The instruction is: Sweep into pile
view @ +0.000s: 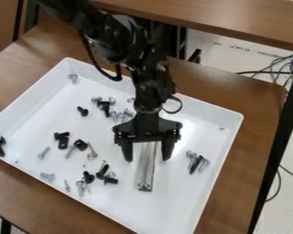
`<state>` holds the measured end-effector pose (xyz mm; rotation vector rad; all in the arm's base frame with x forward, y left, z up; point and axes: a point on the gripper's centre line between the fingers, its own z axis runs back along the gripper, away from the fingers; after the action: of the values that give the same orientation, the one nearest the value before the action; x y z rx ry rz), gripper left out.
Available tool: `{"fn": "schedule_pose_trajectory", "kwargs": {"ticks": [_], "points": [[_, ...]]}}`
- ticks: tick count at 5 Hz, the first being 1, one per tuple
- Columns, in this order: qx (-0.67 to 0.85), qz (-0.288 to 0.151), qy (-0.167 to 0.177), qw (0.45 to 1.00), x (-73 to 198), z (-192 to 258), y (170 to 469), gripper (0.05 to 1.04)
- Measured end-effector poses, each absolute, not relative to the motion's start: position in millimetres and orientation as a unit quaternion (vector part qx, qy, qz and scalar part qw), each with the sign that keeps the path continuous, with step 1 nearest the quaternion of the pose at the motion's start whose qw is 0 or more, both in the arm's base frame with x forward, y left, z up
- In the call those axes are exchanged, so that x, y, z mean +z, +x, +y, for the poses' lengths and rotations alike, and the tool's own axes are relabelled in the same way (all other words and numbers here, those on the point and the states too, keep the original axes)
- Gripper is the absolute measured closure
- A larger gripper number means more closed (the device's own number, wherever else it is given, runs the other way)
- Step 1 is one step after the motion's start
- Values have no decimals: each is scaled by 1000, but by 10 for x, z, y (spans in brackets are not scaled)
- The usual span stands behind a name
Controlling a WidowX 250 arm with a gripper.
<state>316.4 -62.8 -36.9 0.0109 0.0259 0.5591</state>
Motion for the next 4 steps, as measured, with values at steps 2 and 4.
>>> {"fn": "schedule_pose_trajectory", "kwargs": {"ticks": [2, 4], "points": [[268, 2, 8, 963, -392, -630, 3189, 425], [226, -11, 49, 973, -394, -651, 3147, 726]]}}
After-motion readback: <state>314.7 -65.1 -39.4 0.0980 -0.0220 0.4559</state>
